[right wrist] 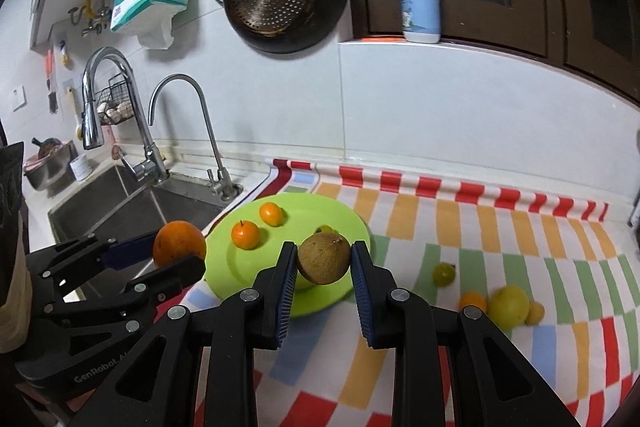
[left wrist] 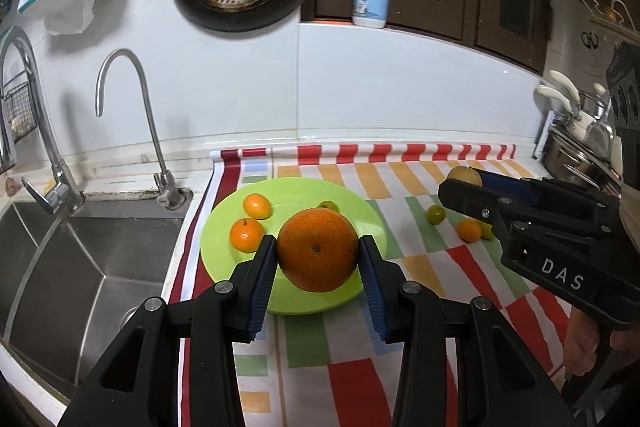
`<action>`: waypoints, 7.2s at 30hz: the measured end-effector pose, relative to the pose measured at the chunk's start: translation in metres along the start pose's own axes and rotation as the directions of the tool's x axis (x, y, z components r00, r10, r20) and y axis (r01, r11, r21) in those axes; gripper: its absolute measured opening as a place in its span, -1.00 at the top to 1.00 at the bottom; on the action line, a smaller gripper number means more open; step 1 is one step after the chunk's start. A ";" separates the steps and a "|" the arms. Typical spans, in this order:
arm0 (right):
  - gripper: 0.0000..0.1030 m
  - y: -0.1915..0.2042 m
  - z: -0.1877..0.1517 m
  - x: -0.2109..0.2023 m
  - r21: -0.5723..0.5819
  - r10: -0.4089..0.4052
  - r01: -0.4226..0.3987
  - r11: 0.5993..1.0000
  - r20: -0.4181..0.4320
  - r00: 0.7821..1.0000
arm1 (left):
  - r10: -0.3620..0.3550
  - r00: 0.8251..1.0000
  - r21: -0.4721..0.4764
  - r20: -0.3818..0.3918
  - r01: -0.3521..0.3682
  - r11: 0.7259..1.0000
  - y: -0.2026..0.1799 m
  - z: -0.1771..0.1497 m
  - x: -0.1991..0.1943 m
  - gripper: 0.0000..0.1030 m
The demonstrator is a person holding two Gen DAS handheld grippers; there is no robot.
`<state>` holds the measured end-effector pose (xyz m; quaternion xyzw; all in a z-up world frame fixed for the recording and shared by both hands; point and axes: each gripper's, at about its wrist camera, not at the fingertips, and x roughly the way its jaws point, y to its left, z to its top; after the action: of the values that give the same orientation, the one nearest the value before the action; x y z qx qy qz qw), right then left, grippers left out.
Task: Organize fruits
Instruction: 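Carry the orange and brown fruit over the lime-green plate with both grippers, then open both grippers to set the orange and brown fruit on the plate, then move both grippers back to the remaining fruits, then grasp the small orange with the left gripper while the right gripper grasps the yellow pomelo, then carry the orange and yellow pomelo over the lime-green plate with both grippers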
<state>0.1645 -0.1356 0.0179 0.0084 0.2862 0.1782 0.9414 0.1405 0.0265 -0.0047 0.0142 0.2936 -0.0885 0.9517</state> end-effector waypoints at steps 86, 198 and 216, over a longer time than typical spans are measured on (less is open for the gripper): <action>-0.11 -0.044 -0.030 -0.048 0.105 -0.154 0.151 0.983 0.029 0.988 | -0.030 0.998 0.052 0.061 0.027 0.998 -0.043 0.001 -0.025 -0.40; 0.02 -0.158 -0.046 0.037 -0.157 -0.145 0.122 0.980 -0.145 0.979 | -0.300 0.932 0.221 -0.201 0.342 0.914 -0.146 0.019 0.142 0.30; 0.02 -0.110 -0.034 -0.002 -0.057 -0.088 0.085 0.995 -0.053 0.995 | -0.168 0.983 0.143 -0.072 0.176 0.974 -0.094 0.013 0.057 0.30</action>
<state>0.1811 -0.2424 -0.0224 -0.0346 0.3071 0.1454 0.9399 0.1774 -0.0758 -0.0238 0.0623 0.3147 -0.1918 0.9275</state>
